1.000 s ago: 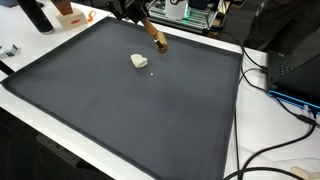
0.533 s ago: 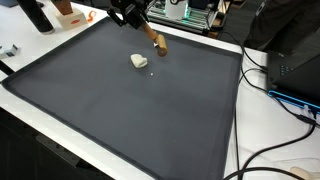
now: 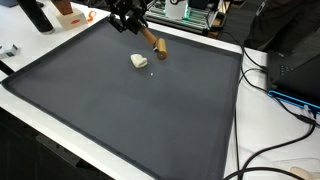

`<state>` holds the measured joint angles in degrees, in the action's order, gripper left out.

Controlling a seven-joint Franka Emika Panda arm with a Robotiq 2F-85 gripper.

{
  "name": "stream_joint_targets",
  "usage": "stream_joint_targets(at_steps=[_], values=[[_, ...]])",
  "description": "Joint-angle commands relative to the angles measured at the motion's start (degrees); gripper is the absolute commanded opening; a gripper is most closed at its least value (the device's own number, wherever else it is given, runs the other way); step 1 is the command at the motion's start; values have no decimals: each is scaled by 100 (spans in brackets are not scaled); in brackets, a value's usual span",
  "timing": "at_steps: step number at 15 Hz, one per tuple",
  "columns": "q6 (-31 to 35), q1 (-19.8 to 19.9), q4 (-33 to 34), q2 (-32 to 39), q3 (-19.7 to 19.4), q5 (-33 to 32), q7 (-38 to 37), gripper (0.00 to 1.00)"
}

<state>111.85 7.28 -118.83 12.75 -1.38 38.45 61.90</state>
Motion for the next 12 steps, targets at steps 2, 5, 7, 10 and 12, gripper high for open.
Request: stream_joint_targets(at_steps=[2,5,7,10,12], values=[[-217,153,71,166,-3,378,183,23],[-264,202,114,280,-6,505,145,23],[-334,228,153,355,-14,571,69,23],[-401,255,192,448,-31,648,-92,23],[-456,270,224,498,-41,696,-188,23]])
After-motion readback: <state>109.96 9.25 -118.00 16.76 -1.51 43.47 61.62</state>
